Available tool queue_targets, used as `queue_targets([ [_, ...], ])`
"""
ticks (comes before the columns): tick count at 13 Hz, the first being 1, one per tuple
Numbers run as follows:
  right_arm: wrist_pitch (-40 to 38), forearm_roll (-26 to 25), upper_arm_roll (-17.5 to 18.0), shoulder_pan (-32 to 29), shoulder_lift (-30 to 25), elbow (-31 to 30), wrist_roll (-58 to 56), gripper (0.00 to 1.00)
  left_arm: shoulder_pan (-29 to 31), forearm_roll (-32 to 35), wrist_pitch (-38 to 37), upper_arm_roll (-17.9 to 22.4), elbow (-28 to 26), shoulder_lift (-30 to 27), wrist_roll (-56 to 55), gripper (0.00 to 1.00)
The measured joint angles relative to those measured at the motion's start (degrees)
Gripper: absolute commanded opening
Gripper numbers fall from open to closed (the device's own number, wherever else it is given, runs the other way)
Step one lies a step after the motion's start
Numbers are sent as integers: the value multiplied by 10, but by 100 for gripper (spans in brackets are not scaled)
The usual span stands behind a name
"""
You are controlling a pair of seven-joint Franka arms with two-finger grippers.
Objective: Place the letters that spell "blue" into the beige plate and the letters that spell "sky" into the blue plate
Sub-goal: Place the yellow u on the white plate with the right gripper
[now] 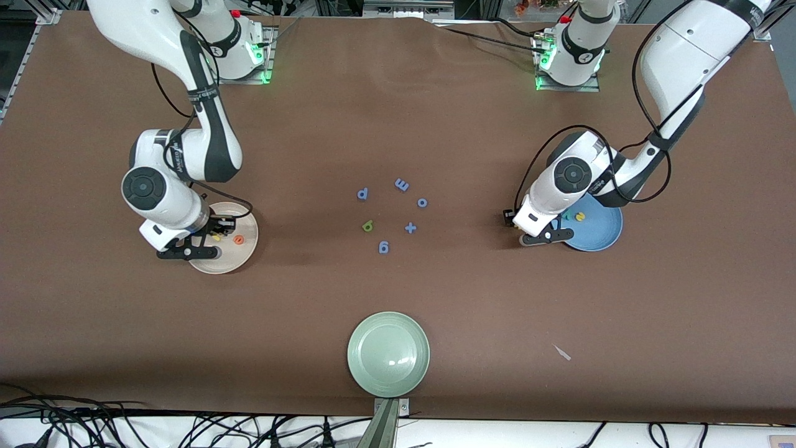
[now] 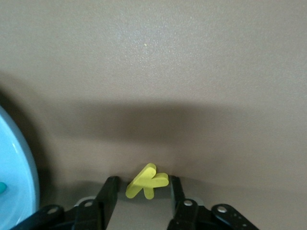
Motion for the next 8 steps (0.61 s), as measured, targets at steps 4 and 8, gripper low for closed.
queue_targets([
  [4, 0, 3, 8, 4, 4, 3, 10, 67, 0, 1, 0, 0, 1, 0, 0, 34],
  [8, -15, 4, 72, 8, 4, 40, 131, 67, 0, 1, 0, 0, 3, 0, 0, 34],
])
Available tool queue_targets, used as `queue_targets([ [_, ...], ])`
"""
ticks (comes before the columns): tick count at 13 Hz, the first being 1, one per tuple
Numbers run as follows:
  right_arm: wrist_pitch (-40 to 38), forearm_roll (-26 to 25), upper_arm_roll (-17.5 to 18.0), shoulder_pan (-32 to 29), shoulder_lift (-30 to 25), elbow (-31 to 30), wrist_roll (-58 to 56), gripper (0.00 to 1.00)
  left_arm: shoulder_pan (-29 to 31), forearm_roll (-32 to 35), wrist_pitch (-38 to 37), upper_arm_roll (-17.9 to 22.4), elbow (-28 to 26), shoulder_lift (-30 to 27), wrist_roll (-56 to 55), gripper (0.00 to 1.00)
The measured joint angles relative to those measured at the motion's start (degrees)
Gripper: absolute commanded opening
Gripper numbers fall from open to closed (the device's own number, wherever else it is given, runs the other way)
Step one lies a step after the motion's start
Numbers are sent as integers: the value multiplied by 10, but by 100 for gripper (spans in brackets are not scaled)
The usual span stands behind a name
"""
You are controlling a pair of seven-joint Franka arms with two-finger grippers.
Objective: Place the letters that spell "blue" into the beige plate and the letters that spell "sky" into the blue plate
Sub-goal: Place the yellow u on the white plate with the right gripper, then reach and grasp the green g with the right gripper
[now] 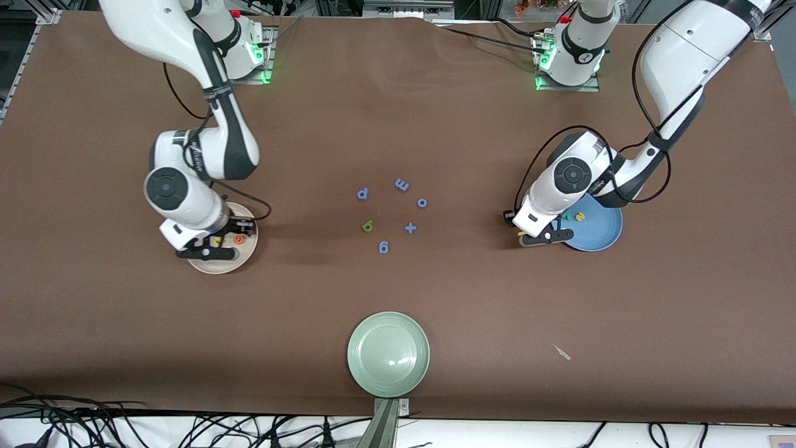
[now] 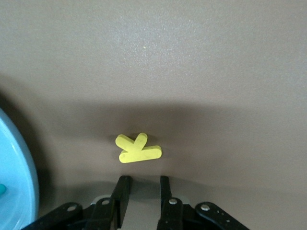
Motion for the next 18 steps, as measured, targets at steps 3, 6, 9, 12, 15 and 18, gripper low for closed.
queue_targets([
  [3, -27, 1, 57, 4, 17, 58, 115, 67, 0, 0, -1, 2, 3, 0, -1, 37],
  [6, -22, 25, 107, 6, 60, 103, 225, 67, 2, 0, -2, 7, 7, 0, -4, 37],
  [9, 14, 33, 129, 21, 95, 122, 302, 67, 4, 0, -12, 8, 21, 0, -4, 37],
  [12, 36, 33, 132, 47, 111, 127, 357, 71, 4, 0, -18, 8, 29, 0, -4, 42],
  [15, 68, 33, 133, 68, 129, 131, 401, 71, 4, 0, -19, 9, 32, 0, -4, 45],
  [18, 100, 33, 133, 88, 150, 134, 434, 71, 4, 0, -19, 15, 32, 1, -5, 47],
])
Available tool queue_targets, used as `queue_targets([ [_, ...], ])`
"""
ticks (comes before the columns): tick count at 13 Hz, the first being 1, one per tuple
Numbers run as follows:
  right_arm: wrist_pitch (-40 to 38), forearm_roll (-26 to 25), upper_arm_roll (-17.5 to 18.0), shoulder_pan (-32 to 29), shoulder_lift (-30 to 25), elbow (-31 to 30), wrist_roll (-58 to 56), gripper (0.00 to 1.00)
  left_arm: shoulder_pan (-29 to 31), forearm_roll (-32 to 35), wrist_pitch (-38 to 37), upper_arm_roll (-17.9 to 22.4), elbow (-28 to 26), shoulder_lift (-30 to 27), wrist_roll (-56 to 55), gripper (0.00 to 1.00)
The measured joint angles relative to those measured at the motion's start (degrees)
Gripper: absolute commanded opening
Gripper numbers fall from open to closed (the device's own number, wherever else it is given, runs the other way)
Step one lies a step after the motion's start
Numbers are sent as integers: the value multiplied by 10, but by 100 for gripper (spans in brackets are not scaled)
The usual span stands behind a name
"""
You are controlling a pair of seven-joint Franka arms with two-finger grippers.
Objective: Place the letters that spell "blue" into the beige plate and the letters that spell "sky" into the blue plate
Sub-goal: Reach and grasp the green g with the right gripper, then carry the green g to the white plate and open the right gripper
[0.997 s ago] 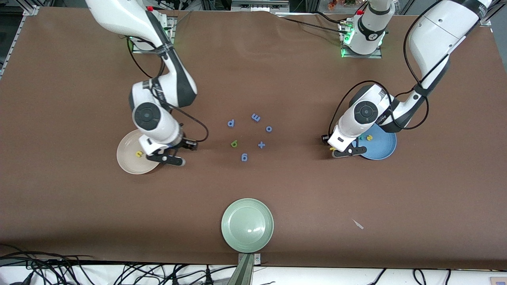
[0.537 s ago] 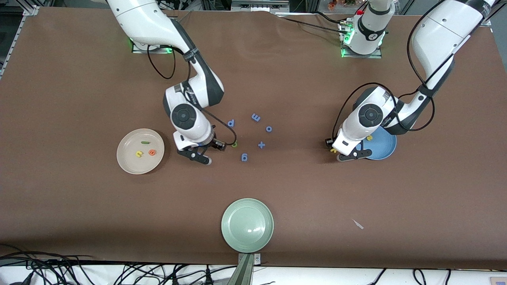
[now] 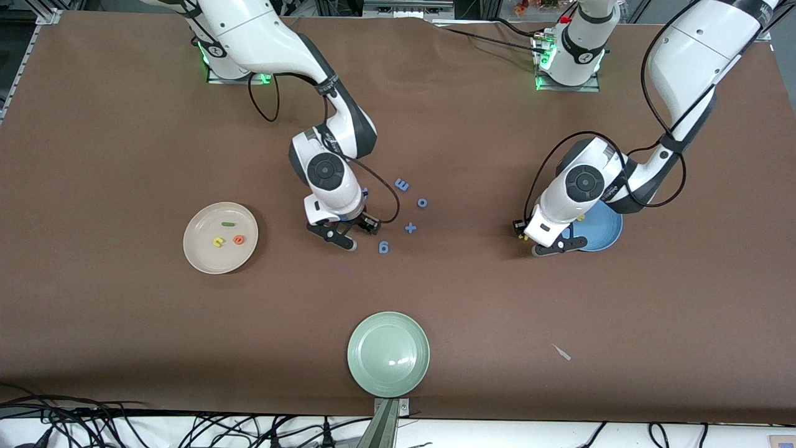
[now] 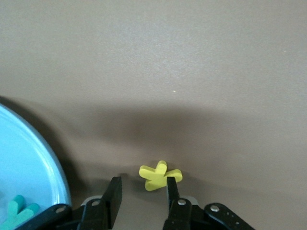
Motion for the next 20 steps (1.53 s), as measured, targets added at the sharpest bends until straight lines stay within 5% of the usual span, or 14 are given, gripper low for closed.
queue_targets([
  [7, 7, -1, -4, 13, 9, 4, 18, 68, -1, 0, 0, 1, 19, 13, -51, 47],
  [9, 7, -6, -6, 11, 11, 4, 17, 62, -1, 0, 0, 1, 23, 16, -55, 47],
  [14, 6, -8, -7, 9, 11, 5, 17, 42, -2, 0, 0, 2, 25, 20, -110, 65],
  [20, 6, -8, -7, 9, 10, 8, 15, 23, -3, 0, 0, 2, 25, 22, -153, 65],
])
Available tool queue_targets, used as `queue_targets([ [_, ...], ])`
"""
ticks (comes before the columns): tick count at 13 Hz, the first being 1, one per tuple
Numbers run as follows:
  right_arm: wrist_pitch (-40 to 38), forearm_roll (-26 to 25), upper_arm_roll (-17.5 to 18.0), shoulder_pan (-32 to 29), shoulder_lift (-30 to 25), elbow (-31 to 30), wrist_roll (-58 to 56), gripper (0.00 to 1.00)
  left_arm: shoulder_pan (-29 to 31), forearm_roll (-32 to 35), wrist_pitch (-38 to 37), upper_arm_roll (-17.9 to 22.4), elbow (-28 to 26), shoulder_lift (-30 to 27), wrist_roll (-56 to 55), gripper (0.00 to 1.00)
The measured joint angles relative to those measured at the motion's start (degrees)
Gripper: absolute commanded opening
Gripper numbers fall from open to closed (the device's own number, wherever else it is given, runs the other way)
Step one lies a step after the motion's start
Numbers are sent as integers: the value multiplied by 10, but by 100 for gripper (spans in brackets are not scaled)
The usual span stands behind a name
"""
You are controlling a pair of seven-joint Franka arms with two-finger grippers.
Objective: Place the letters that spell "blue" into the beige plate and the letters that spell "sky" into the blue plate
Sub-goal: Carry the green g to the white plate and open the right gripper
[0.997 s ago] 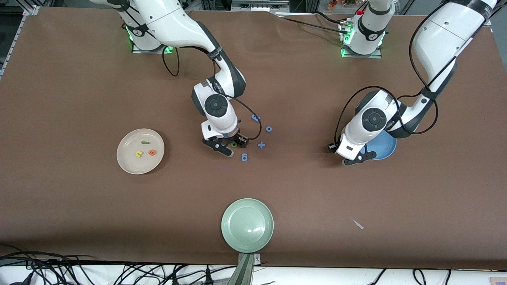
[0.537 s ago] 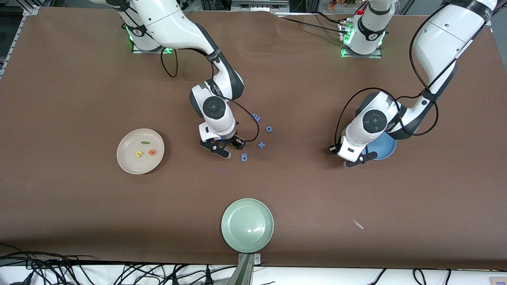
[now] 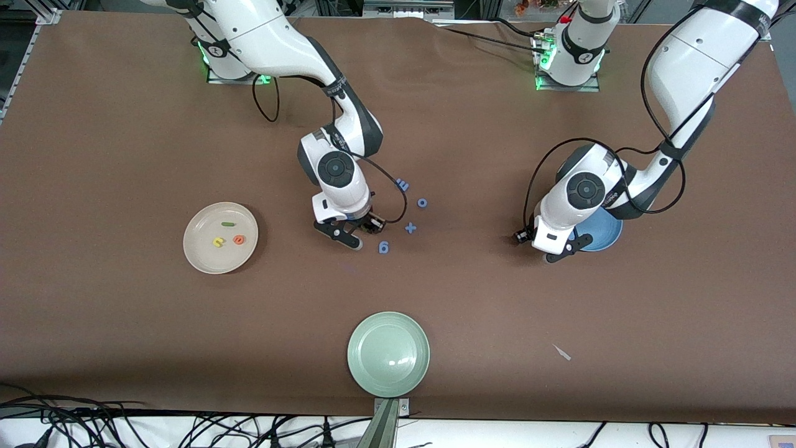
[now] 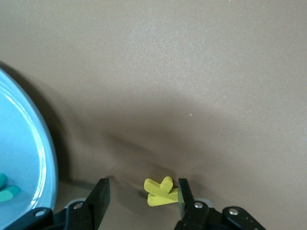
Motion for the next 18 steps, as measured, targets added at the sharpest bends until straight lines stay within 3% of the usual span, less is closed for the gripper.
queue_targets([
  [5, -15, 0, -5, -13, -4, 8, -37, 21, 2, -11, -15, 0, 15, 0, -2, 65],
  [10, -185, -2, -17, -118, -71, 33, -259, 21, -2, -21, -36, -3, 29, 0, -15, 65],
  [14, -274, -7, -119, -141, -104, 25, -492, 26, -9, -29, -36, -4, 29, 6, -41, 65],
  [16, -261, -7, -145, -144, -118, -15, -545, 30, -17, -29, -36, -4, 33, 14, -66, 65],
  [18, -201, -6, -152, -144, -139, -85, -571, 46, -20, -29, -33, -4, 35, 21, -80, 61],
])
